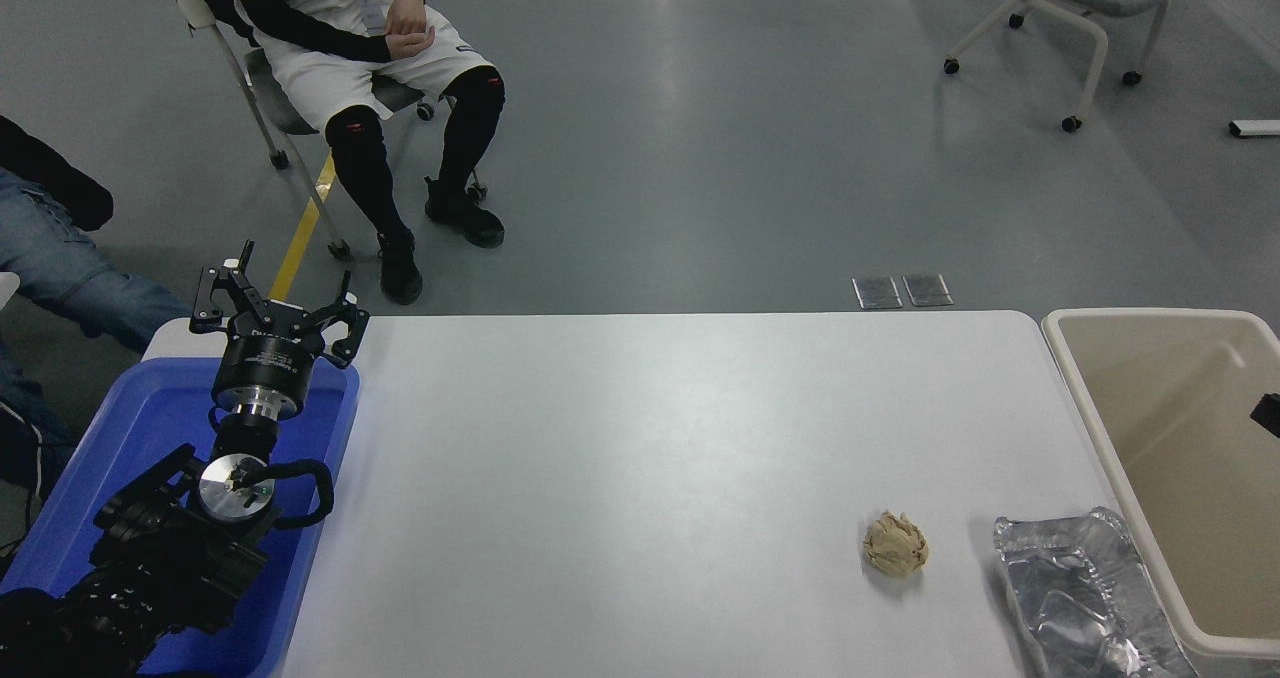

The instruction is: Pick up paper cup place in dustbin

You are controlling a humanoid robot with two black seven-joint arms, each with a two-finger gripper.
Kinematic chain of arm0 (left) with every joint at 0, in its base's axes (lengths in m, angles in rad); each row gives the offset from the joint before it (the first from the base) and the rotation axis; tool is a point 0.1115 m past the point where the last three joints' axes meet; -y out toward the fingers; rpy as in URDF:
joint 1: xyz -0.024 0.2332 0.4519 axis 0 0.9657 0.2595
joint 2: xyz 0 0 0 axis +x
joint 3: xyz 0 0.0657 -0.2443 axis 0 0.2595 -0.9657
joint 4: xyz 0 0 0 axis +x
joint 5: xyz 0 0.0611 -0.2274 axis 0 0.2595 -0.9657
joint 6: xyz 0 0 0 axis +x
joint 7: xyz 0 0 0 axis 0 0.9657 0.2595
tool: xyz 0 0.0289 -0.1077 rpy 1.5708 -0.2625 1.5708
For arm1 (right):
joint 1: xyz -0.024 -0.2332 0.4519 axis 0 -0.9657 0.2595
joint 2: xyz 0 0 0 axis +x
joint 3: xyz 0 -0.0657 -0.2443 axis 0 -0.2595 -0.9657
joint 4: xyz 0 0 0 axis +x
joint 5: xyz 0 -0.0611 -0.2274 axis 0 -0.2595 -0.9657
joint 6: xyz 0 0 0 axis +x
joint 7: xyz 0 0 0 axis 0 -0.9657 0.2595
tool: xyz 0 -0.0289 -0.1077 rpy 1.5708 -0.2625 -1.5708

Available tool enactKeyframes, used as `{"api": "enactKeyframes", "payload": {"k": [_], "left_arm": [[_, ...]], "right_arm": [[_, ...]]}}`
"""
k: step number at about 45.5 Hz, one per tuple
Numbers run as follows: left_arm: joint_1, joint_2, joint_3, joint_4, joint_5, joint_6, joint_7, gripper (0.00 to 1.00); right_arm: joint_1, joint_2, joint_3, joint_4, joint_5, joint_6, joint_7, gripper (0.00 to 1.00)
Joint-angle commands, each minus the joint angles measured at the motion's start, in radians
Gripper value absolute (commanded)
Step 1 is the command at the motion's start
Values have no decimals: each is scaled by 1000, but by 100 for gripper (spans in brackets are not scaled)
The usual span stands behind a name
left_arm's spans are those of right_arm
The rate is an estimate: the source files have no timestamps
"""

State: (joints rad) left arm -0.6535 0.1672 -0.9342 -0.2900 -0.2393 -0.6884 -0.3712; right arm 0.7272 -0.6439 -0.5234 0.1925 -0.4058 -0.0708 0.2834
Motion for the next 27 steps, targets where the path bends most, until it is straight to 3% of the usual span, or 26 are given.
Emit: {"api": "enactKeyframes", "payload": {"k": [1, 8, 20, 27], "left_arm": [[0, 0, -1, 0, 0, 0, 0, 99], [0, 0, 0, 0, 0, -2, 0, 99], [0, 0, 0, 0, 0, -2, 0, 99], [0, 0, 0, 0, 0, -2, 0, 99]], "right_arm": [[115, -91, -17, 176, -11, 8, 2, 100], [159, -125, -70, 271, -13, 11, 0, 100], [469, -140, -532, 567, 4, 23, 0, 100], [638, -137, -672, 689, 4, 71, 0, 100]]}}
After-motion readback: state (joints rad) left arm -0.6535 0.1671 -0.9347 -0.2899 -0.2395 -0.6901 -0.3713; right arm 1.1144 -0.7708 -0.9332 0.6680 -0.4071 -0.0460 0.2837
